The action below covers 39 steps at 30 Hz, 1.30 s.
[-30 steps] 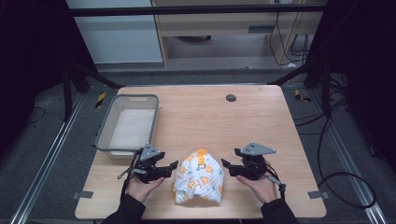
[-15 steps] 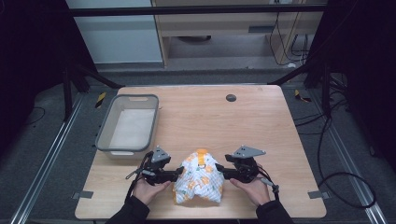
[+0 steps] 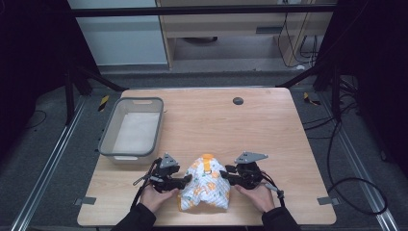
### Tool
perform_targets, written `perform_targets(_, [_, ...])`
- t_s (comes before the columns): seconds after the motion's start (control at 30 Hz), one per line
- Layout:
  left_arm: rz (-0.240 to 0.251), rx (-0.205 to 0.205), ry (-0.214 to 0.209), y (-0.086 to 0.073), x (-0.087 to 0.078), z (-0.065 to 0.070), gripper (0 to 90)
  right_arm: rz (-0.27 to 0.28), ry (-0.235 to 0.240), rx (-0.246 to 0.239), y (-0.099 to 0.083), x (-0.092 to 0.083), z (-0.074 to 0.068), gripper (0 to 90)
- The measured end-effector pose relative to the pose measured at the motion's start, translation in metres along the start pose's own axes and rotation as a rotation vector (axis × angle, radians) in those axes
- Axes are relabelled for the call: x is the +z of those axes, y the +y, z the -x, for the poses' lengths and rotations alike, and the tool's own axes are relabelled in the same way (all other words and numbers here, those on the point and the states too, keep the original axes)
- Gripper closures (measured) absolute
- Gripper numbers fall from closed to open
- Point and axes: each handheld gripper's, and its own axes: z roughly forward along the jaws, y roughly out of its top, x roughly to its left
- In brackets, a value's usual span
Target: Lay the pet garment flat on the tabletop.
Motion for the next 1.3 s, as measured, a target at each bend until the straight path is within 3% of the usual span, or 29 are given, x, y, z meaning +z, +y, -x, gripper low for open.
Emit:
perform_targets(0.1, [-0.01, -0.002, -0.022, -0.001, 0.002, -0.001, 41.0, -0.016, 0.01, -0.012, -0.001, 0.002, -0.001, 72.3])
perform_targets(0.33, [-0.047, -0.034, -0.086, -0.001, 0.008, 0.001, 67.2, -0.04, 0.033, -0.015, -0.001, 0.004, -0.002, 81.9])
perform_targets(0.5, [-0.056, -0.026, -0.092, 0.0, 0.006, 0.002, 77.4, -0.044, 0.036, -0.01, -0.001, 0.004, -0.002, 84.5])
perform_targets(0.53, [-0.056, -0.02, -0.09, 0.0, 0.003, 0.002, 83.2, -0.037, 0.037, -0.01, -0.001, 0.003, -0.002, 85.9])
perform_targets(0.73, [-0.036, 0.007, -0.08, 0.003, -0.006, 0.006, 85.0, -0.008, 0.047, -0.01, 0.002, -0.004, -0.002, 88.2])
perform_targets(1.03, [0.084, 0.01, -0.085, 0.01, -0.035, 0.01, 85.9, 0.051, 0.061, -0.003, 0.008, -0.026, -0.001, 89.1])
perform_targets(1.3, [0.154, 0.03, -0.066, 0.018, -0.051, 0.02, 86.0, 0.091, 0.056, -0.041, 0.016, -0.041, -0.008, 89.2])
